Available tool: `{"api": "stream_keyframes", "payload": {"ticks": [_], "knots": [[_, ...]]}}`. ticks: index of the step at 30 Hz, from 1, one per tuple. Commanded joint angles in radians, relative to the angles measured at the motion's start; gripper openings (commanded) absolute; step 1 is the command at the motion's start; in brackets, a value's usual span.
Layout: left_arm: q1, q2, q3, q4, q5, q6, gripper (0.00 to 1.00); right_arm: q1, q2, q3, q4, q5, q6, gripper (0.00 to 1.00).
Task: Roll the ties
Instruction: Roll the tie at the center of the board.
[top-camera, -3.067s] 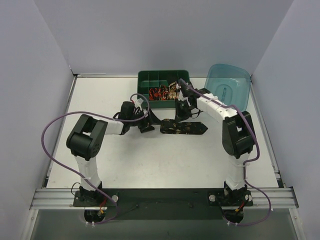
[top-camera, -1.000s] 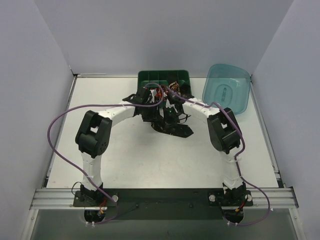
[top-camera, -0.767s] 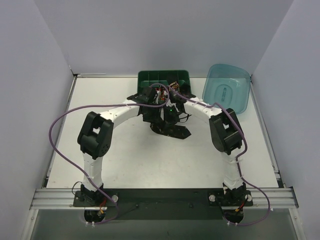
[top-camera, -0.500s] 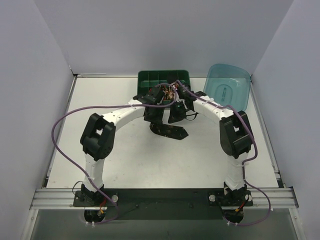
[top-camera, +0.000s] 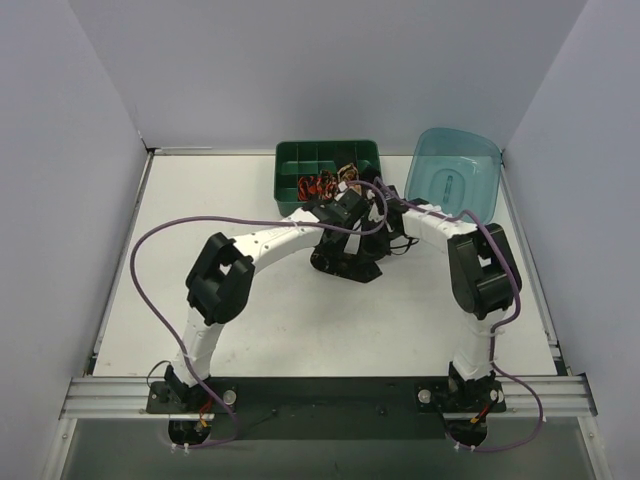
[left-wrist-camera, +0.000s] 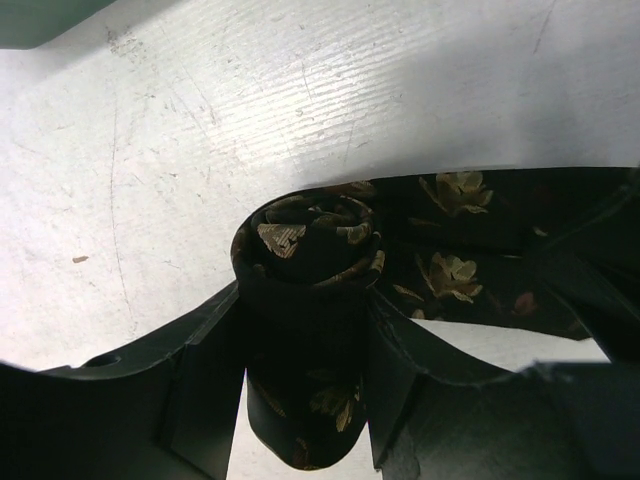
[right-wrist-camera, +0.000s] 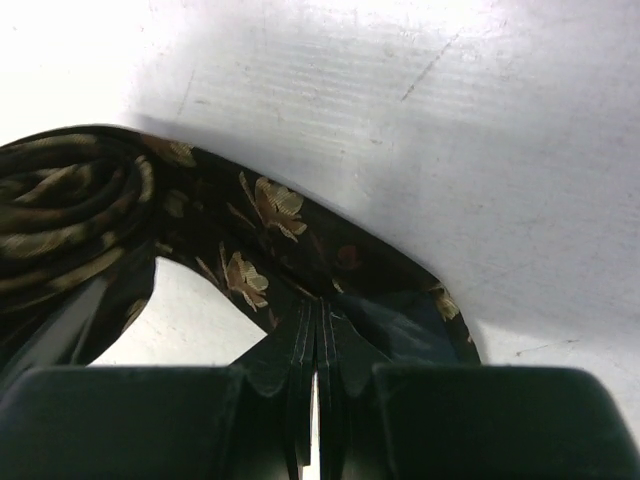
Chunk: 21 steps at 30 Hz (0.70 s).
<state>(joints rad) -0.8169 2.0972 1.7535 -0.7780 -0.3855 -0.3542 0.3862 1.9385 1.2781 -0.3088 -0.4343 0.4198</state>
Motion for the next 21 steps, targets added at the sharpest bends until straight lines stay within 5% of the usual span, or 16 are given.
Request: {"api": "stream_keyframes", "payload": {"ticks": [1, 9, 14, 21], "knots": [[-0.040, 0.058, 0.084, -0.070, -0.144, 0.000, 0.55, -0.030, -0.101, -0.043, 0.031, -0.046, 0.022, 0.00], [-0.105, 0.162, 0.247, -0.184, -0.248, -0.017, 0.59, -0.038, -0.101, -0.057, 0.042, -0.063, 0.022, 0.00], [-0.134, 0.172, 0.256, -0.178, -0.251, -0.040, 0.75, -0.044, -0.104, -0.065, 0.050, -0.080, 0.031, 0.00], [-0.160, 0.149, 0.248, -0.121, -0.205, -0.048, 0.78, -0.052, -0.111, -0.068, 0.056, -0.104, 0.037, 0.00]]}}
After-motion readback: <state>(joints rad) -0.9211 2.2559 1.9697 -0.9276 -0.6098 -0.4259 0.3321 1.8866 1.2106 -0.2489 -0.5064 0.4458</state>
